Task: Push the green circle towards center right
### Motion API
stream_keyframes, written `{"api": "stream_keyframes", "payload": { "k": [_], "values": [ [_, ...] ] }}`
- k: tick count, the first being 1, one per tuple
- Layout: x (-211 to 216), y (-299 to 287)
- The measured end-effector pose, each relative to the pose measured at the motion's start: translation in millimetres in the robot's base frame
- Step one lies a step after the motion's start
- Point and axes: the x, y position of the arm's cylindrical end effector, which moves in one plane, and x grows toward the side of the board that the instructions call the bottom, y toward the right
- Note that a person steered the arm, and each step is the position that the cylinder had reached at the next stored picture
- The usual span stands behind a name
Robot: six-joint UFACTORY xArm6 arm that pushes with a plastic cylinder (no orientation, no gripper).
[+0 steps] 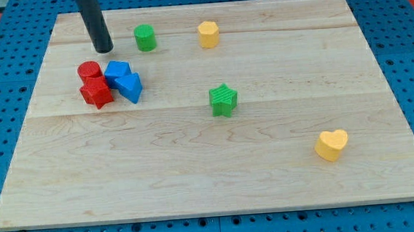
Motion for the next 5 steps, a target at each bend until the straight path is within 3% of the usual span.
{"api": "stream_keyframes", "payload": {
  "k": [2,4,5],
  "values": [
    [-22,58],
    [-53,69],
    [-37,87]
  ]
}}
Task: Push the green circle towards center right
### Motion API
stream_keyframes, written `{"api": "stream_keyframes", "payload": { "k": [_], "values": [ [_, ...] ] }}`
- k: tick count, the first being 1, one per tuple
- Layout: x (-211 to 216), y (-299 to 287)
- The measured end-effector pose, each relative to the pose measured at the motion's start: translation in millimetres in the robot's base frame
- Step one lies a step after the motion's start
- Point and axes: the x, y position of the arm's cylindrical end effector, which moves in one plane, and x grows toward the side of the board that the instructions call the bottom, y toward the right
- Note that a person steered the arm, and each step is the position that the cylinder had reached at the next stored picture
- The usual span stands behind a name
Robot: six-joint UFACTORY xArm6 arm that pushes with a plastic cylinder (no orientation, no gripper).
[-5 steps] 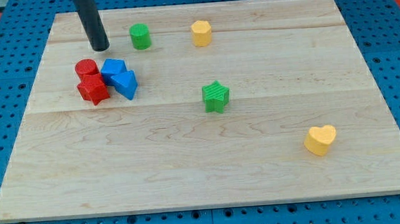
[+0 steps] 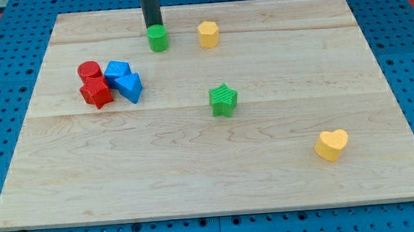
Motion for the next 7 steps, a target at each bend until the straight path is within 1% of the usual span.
{"api": "stream_keyframes", "payload": {
  "k": [1,2,3,4,5,6,7],
  "values": [
    [9,-30],
    [23,-42],
    [34,35],
    [67,56],
    [87,89],
    [75,106],
    [54,104]
  ]
}}
